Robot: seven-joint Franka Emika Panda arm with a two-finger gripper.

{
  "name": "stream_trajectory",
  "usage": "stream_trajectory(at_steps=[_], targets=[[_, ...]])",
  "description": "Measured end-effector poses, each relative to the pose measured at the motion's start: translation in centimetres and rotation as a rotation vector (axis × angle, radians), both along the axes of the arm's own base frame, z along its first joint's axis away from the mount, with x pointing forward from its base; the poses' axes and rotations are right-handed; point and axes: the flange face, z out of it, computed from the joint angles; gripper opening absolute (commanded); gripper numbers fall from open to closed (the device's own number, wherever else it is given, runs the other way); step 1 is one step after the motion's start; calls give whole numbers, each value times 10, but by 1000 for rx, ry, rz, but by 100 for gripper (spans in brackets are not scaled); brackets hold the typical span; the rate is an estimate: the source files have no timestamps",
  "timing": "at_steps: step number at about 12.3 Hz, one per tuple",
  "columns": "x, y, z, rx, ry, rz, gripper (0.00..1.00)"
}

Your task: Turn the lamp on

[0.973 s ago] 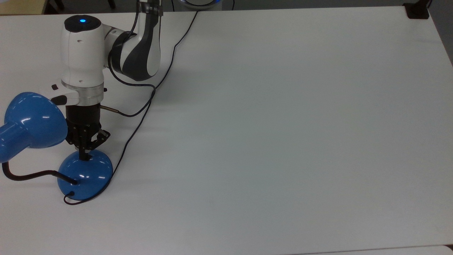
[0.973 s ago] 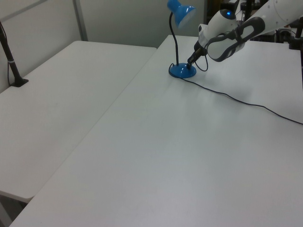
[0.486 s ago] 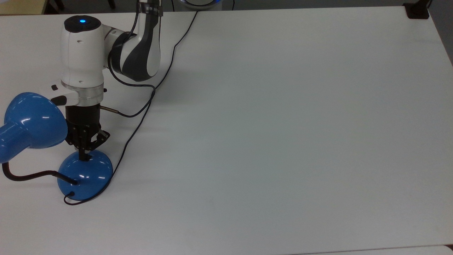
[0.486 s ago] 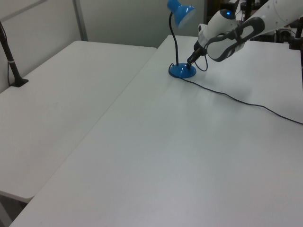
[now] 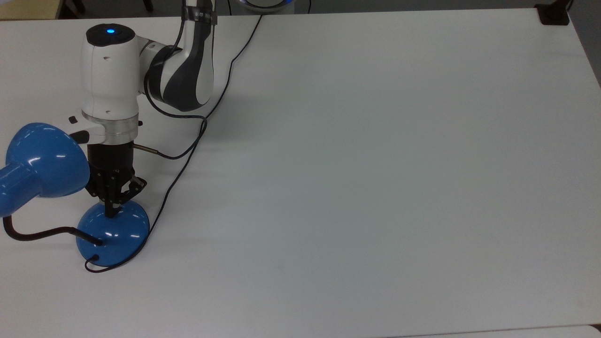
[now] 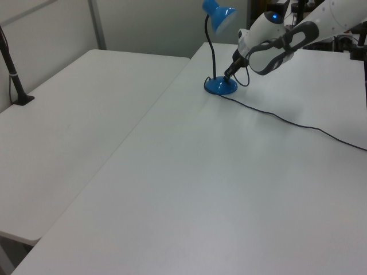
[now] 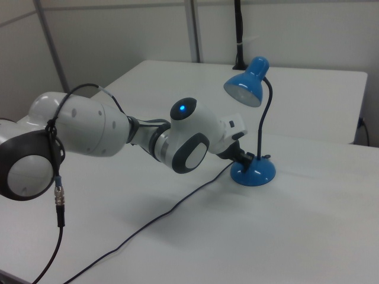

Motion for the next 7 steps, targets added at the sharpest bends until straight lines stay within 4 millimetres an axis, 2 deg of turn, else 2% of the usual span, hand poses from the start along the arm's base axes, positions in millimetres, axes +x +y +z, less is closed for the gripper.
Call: stream_trajectory(at_steps=[5,7], targets=[[3,0,0,-2,-4,2,0],[5,1,6,-4,-15,3,0]])
